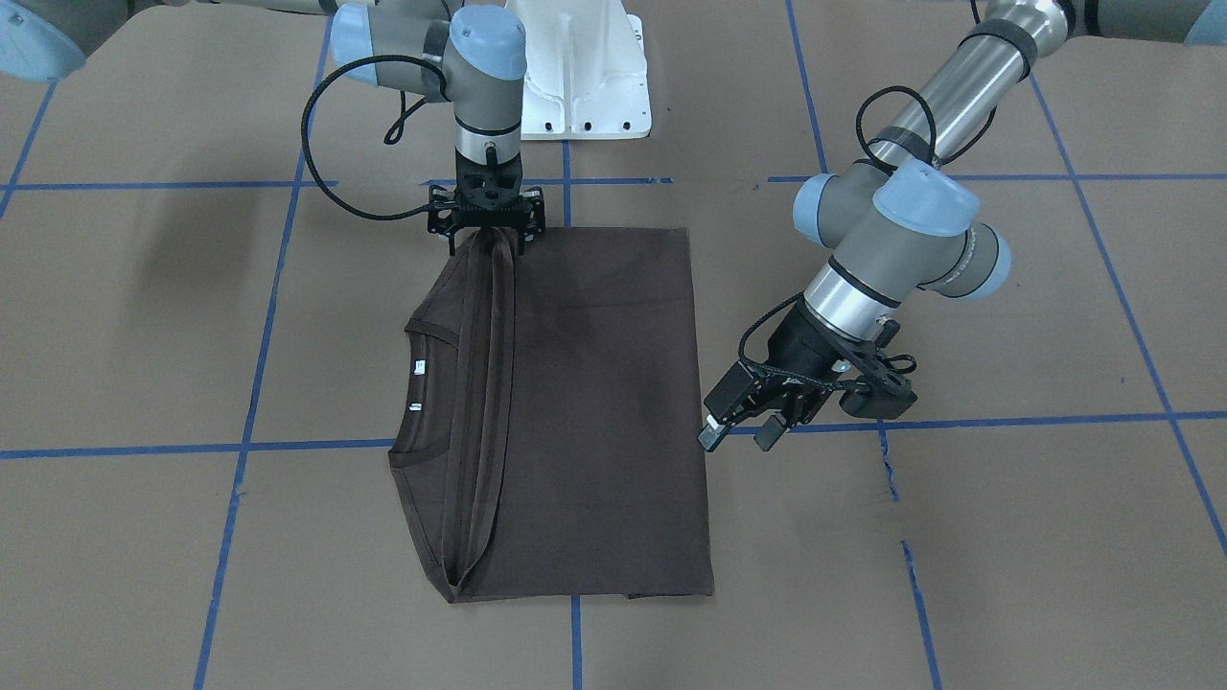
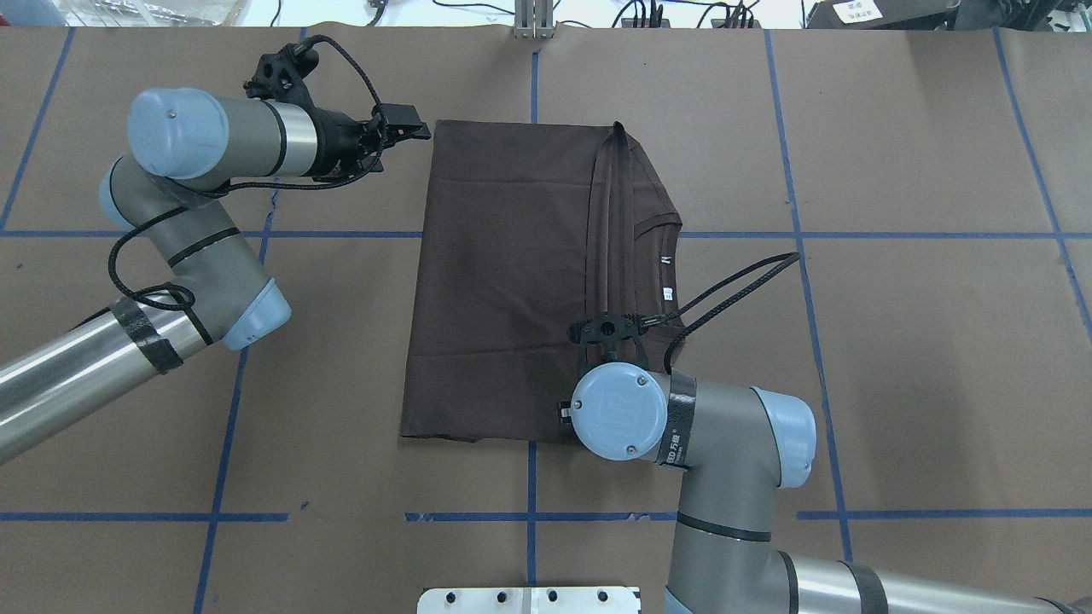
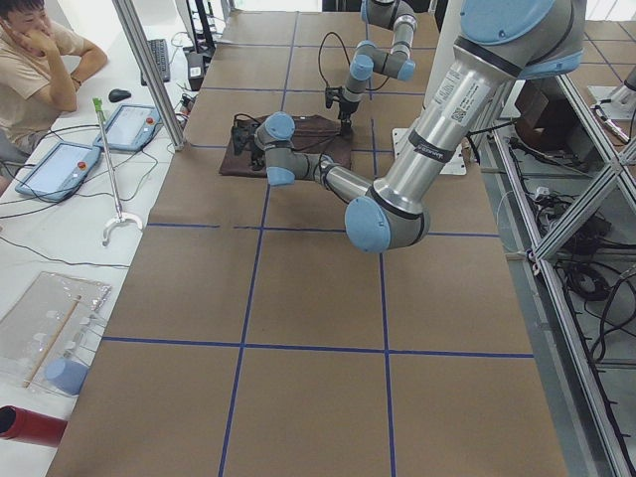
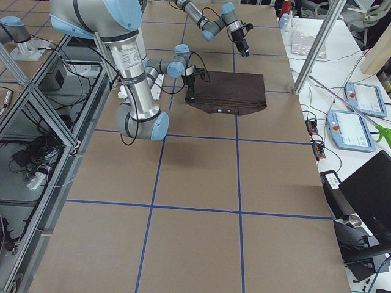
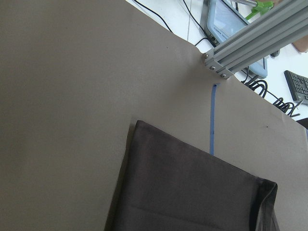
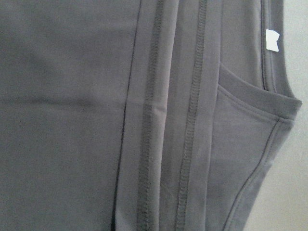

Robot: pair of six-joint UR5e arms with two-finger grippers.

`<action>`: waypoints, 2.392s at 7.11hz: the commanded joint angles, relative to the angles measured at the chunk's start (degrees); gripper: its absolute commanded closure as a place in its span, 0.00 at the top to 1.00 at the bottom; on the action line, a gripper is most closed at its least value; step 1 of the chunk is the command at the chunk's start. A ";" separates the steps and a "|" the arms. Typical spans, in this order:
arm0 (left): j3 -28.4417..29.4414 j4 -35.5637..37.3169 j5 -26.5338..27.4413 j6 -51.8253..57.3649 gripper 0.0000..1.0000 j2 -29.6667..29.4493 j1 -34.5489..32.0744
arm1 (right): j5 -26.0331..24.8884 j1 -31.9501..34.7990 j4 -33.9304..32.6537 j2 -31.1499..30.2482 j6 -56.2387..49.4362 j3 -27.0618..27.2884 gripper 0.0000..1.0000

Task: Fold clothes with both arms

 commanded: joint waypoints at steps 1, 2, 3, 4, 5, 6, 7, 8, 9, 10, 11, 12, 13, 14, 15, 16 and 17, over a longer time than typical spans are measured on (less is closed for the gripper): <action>-0.75 0.00 -0.09 -0.07 1.00 0.00 -0.09 | 0.66 2.36 0.64 -3.38 -4.38 1.65 1.00; -1.36 -0.08 -1.65 -0.51 1.00 0.09 -0.18 | 2.14 3.43 0.56 -8.89 -6.32 6.37 1.00; -2.49 -0.09 -3.32 -1.38 1.00 0.61 -0.35 | 2.16 3.78 0.99 -14.60 -7.21 10.59 1.00; -2.68 -0.09 -3.34 -1.48 1.00 0.62 -0.35 | 2.33 3.96 1.08 -14.14 -6.00 11.76 1.00; -3.29 -0.09 -3.43 -1.48 1.00 0.62 -0.35 | 2.34 3.96 1.00 -10.39 -0.94 10.64 1.00; -3.56 -0.09 -3.43 -1.48 1.00 0.70 -0.44 | 2.16 3.96 1.08 -6.78 6.33 8.98 1.00; -3.56 -0.09 -3.43 -1.48 1.00 0.70 -0.35 | 1.99 3.79 4.48 -6.57 19.54 8.18 0.97; -3.56 -0.09 -3.43 -1.48 1.00 0.70 -0.35 | 1.72 2.48 11.82 -7.01 30.37 6.78 0.87; -3.56 -0.09 -3.43 -1.39 1.00 0.70 -0.44 | 1.46 1.34 12.68 -7.01 37.44 6.77 0.77; -3.56 0.00 -3.43 -1.39 1.00 0.70 -0.44 | 1.37 0.63 12.69 -7.19 42.13 6.76 0.76; -3.47 0.00 -3.43 -1.39 1.00 0.70 -0.44 | 1.28 0.19 12.60 -7.54 44.35 6.76 0.76; -3.47 0.00 -3.43 -1.39 1.00 0.70 -0.44 | 1.28 -0.34 12.51 -8.15 45.24 6.68 0.76; -3.47 0.00 -3.43 -1.39 1.00 0.79 -0.44 | 1.28 -0.69 12.60 -8.07 45.51 6.07 0.76; -3.56 0.00 -3.43 -1.39 1.00 0.70 -0.44 | 1.28 -0.69 12.86 -7.63 45.60 5.19 0.76; -3.47 0.00 -3.43 -1.39 1.00 0.79 -0.44 | 1.28 -0.69 12.86 -7.54 45.60 4.75 0.74; -3.56 0.00 -3.43 -1.39 1.00 0.79 -0.44 | 1.37 -1.13 12.78 -7.80 45.60 4.05 0.73; -3.56 0.00 -3.43 -1.39 1.00 0.88 -0.44 | 1.37 -1.48 12.69 -7.54 45.60 3.69 0.70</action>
